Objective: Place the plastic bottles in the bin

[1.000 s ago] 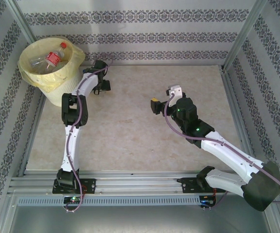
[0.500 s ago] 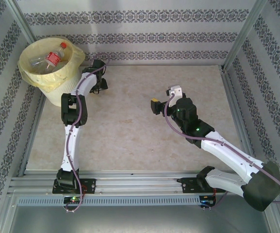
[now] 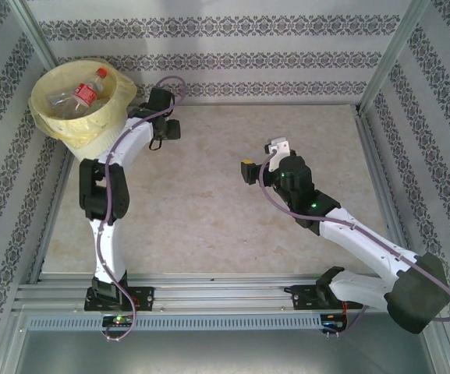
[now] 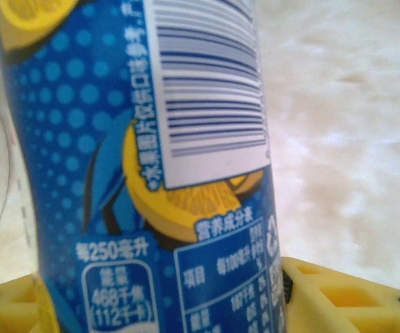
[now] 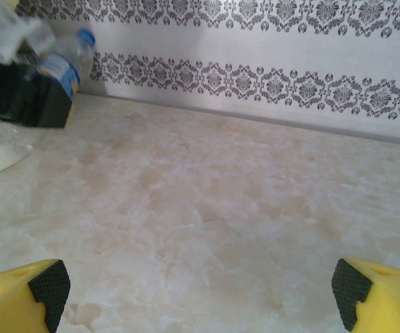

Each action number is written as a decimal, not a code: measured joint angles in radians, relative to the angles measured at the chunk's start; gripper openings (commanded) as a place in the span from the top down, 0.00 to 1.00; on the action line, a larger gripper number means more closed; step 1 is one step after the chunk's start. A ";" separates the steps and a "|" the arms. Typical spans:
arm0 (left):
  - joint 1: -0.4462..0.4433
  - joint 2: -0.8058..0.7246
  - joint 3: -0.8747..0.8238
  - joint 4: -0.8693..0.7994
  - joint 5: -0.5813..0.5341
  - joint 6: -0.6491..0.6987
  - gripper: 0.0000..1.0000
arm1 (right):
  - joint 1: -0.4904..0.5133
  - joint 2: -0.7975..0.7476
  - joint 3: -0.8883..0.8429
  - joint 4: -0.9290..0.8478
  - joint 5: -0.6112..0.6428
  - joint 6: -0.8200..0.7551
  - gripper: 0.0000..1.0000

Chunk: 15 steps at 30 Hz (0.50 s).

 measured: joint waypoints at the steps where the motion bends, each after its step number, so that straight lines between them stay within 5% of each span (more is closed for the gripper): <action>1: -0.007 -0.035 -0.019 0.008 0.014 0.017 0.54 | 0.000 0.003 0.000 0.000 0.000 0.000 0.02; 8: -0.002 -0.228 -0.071 0.021 0.071 0.152 0.53 | 0.000 0.011 0.013 0.008 -0.004 0.000 0.02; 15: 0.038 -0.314 0.053 0.011 0.117 0.275 0.53 | 0.000 0.040 0.022 0.018 -0.015 0.000 0.02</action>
